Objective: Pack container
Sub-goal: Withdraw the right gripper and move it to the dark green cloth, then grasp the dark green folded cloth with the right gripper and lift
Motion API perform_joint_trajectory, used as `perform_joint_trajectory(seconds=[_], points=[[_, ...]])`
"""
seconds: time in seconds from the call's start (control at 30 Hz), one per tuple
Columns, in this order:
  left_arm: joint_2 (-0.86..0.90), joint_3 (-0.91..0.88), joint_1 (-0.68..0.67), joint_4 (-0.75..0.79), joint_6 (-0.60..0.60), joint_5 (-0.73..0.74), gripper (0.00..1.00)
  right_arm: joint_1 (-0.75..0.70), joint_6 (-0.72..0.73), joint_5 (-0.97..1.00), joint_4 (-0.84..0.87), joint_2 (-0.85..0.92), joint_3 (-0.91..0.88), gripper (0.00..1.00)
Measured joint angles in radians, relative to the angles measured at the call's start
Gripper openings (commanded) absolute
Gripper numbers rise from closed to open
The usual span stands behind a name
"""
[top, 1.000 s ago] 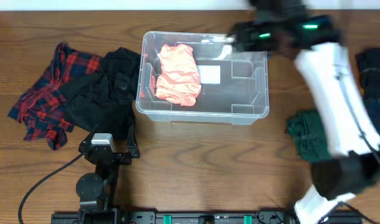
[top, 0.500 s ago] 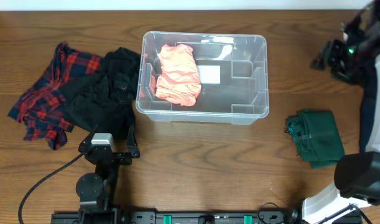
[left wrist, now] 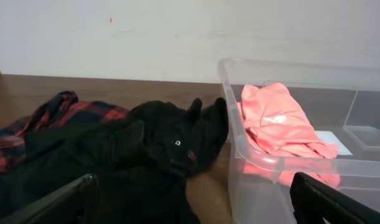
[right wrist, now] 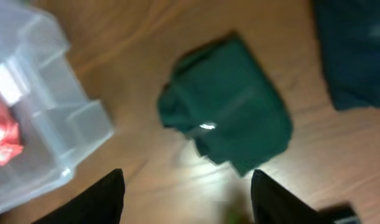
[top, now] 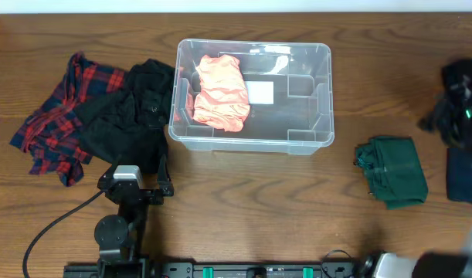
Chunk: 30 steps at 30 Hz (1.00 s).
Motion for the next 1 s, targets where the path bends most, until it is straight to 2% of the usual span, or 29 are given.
perform_joint_trajectory(seconds=[0.13, 0.33, 0.57, 0.83, 1.0], points=[[0.000, 0.000, 0.000, 0.000, 0.000, 0.000, 0.98, -0.104, 0.007, -0.004, 0.130, -0.085, -0.239, 0.63], [0.000, 0.000, 0.000, 0.000, 0.000, 0.000, 0.98, -0.240, 0.028, -0.048, 0.274, -0.074, -0.511, 0.62], [0.000, 0.000, 0.000, 0.000, 0.000, 0.000, 0.98, -0.311, 0.079, -0.080, 0.372, -0.075, -0.624, 0.63], [0.000, 0.000, 0.000, 0.000, 0.000, 0.000, 0.98, -0.315, 0.169, -0.094, 0.571, -0.076, -0.826, 0.63], [0.000, 0.000, 0.000, 0.000, 0.000, 0.000, 0.98, -0.315, 0.193, -0.096, 0.633, -0.076, -0.874, 0.62]])
